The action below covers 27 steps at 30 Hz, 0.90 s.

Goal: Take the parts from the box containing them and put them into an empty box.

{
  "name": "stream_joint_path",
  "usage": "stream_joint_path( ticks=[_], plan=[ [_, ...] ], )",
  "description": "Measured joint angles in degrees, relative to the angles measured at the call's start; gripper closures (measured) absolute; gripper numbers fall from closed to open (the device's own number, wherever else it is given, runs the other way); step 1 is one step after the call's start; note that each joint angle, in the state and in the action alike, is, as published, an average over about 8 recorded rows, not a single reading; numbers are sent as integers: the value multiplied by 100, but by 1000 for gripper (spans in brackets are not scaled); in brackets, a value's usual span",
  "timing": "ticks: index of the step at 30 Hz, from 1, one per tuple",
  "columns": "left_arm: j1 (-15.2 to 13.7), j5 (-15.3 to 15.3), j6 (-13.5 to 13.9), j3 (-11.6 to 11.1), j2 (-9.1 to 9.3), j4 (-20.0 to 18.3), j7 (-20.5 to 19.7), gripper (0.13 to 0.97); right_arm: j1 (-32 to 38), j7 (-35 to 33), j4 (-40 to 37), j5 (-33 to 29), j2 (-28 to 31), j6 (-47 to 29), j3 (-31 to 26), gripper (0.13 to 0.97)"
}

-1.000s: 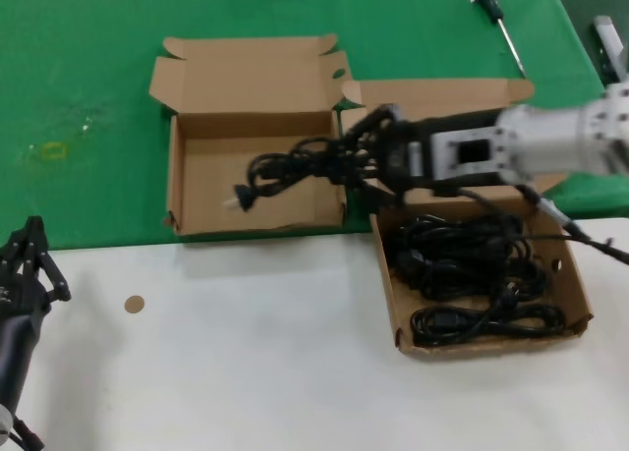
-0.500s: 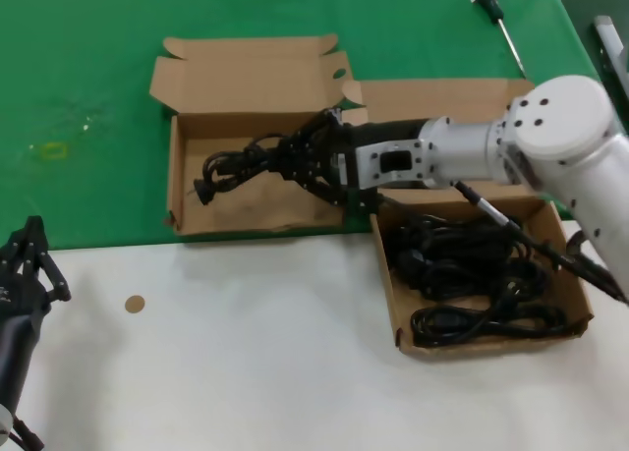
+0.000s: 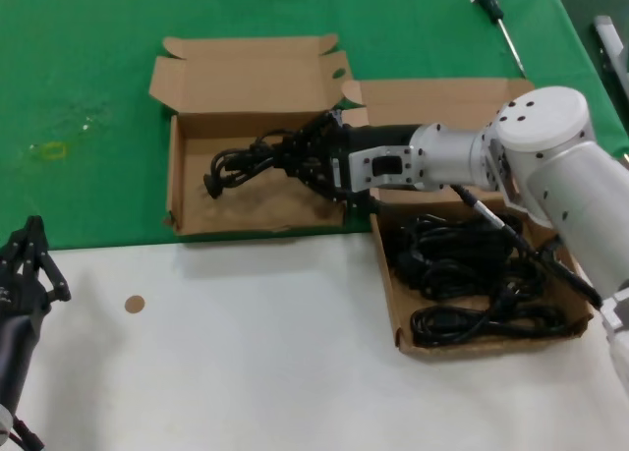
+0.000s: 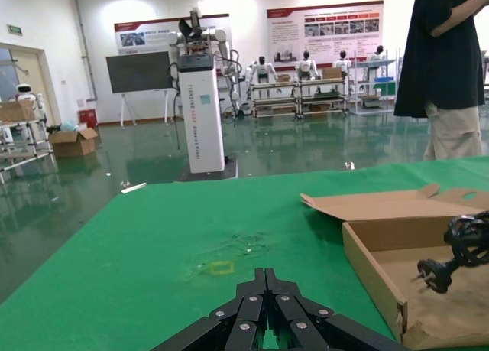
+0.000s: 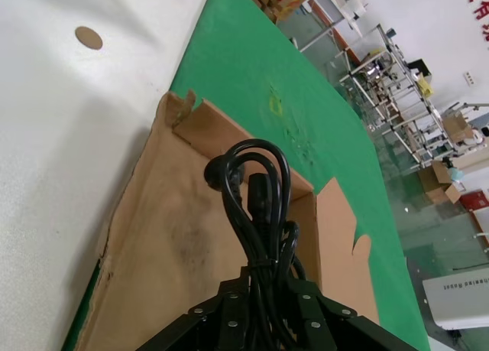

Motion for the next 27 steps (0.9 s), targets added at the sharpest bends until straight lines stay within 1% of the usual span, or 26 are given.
stream_joint_path(
  ticks=[6,12,20,21,27],
  plan=[
    [0,0,0,0,0,0,0,945,138,-377,-439,86,-114,44,146,847],
    [0,0,0,0,0,0,0,945,152,-518,-574,124,-129,43,234,836],
    [0,0,0,0,0,0,0,945,-43,-311,-231,100,13,-2,248,721],
    [0,0,0,0,0,0,0,945,-74,-266,-162,93,37,-8,243,721],
    [0,0,0,0,0,0,0,945,-253,27,271,50,181,-41,202,582]
  ],
)
